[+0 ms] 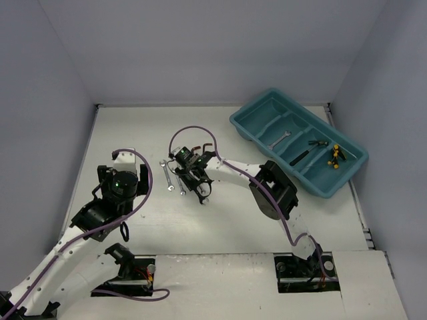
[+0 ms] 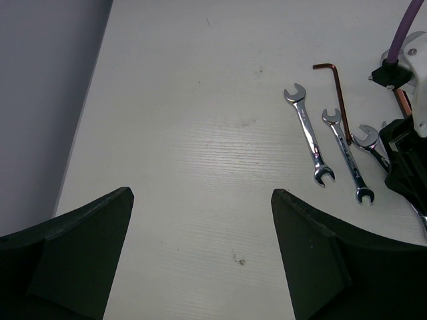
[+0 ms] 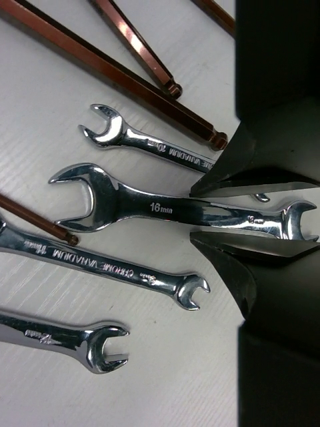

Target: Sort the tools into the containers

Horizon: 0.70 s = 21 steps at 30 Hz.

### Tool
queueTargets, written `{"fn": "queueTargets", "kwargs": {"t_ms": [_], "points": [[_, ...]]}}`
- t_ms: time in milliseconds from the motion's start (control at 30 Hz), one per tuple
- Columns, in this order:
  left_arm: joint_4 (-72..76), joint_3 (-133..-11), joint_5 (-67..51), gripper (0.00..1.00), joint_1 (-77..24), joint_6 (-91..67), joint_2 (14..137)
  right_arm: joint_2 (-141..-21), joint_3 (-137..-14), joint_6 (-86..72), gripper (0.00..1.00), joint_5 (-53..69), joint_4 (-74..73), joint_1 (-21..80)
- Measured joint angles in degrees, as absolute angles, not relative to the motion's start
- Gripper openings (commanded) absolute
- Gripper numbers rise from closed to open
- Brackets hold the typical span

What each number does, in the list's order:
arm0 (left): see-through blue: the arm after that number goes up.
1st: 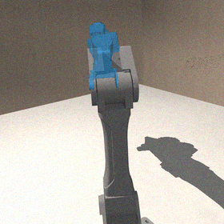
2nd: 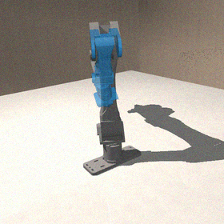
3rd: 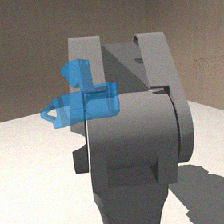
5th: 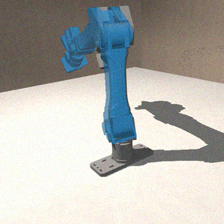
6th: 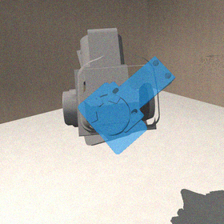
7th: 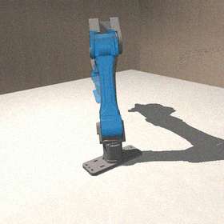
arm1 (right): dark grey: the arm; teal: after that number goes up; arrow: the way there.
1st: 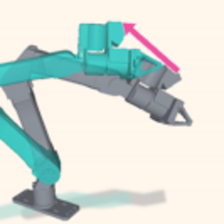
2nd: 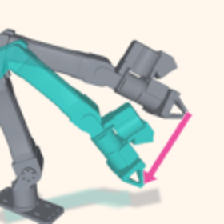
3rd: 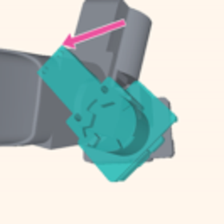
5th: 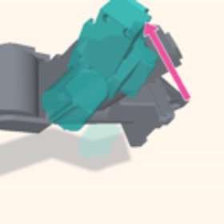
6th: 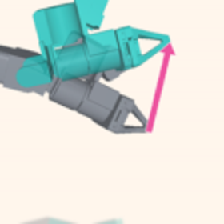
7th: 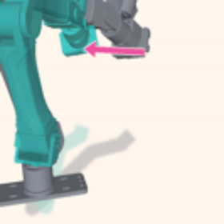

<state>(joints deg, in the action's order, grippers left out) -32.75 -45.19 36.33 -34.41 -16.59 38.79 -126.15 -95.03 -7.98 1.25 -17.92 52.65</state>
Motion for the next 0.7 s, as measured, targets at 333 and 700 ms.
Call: {"fn": "queueTargets", "kwargs": {"t_ms": [333, 700], "points": [[-32.8, -45.2, 37.0, 0.81, -34.4, -16.6, 38.9, -124.9, -94.0, -10.4, 0.0, -2.2, -22.4, 53.5], [-32.8, -45.2, 37.4, 0.81, -34.4, -16.6, 38.9, -120.7, -88.6, -10.5, 0.11, -2.1, -31.8, 53.7]]}}
